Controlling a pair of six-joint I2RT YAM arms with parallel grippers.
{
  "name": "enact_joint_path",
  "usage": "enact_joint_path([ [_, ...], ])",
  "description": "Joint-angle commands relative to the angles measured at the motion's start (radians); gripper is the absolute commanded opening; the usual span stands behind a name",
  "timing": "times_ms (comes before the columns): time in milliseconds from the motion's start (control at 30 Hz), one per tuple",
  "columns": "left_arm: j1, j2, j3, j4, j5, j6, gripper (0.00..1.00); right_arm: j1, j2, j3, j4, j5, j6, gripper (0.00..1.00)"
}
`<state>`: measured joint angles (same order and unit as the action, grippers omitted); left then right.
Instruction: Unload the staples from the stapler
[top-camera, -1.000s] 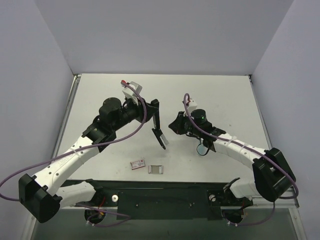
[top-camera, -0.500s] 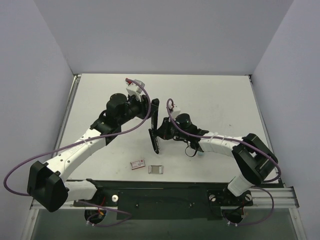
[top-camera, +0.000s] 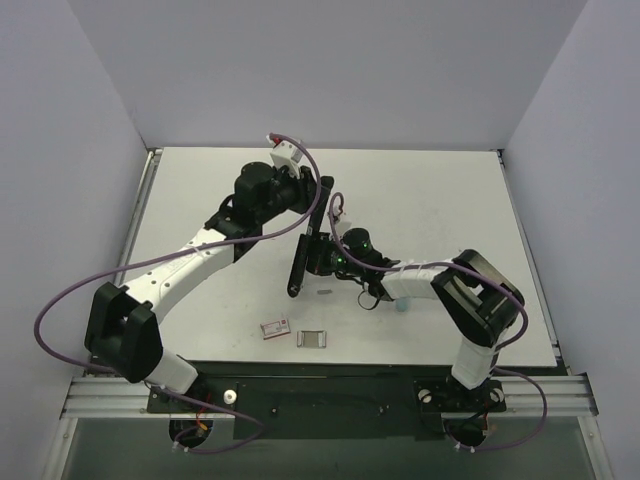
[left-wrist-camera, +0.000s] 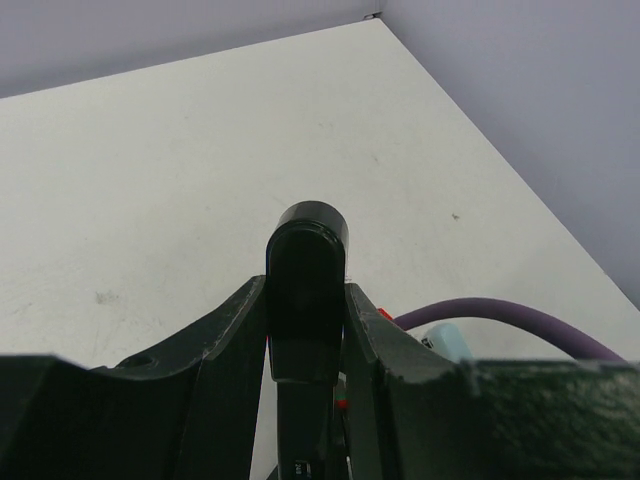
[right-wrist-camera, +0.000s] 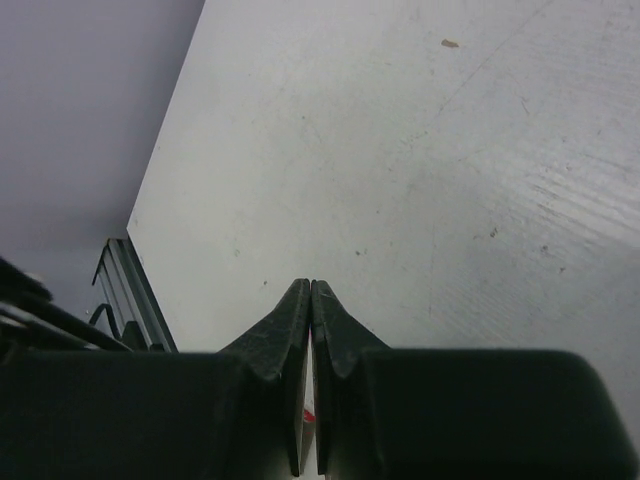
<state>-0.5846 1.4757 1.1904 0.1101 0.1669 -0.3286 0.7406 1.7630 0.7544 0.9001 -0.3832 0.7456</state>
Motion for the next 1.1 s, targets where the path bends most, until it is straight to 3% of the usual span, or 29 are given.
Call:
enact_joint_path([
  [0, 0.000, 0.040, 0.107, 0.148, -0.016, -0.006, 0.00, -0.004, 0.006, 0.092, 0.119, -0.052, 0.041, 0.00],
  [233, 0.000, 0.051, 0.132, 0.125, -0.018, 0.005, 0.00, -0.056, 0.009, 0.059, 0.151, -0.069, 0.061, 0.00],
  [600, -0.004, -0.075, 0.089, 0.077, -0.024, 0.002, 0.00, -0.139, -0.118, -0.081, 0.154, -0.057, 0.064, 0.00],
  [767, -0.009, -0.165, 0.061, 0.045, -0.024, -0.009, 0.00, -0.149, -0.263, -0.127, 0.005, 0.021, -0.017, 0.00],
  [900, -0.011, -0.248, 0.038, 0.013, -0.036, -0.010, 0.00, -0.145, -0.468, -0.136, -0.205, 0.105, -0.095, 0.00],
  [1067, -0.020, -0.331, 0.047, -0.047, -0.050, 0.010, 0.00, -0.072, -0.686, -0.179, -0.424, 0.237, -0.187, 0.00],
])
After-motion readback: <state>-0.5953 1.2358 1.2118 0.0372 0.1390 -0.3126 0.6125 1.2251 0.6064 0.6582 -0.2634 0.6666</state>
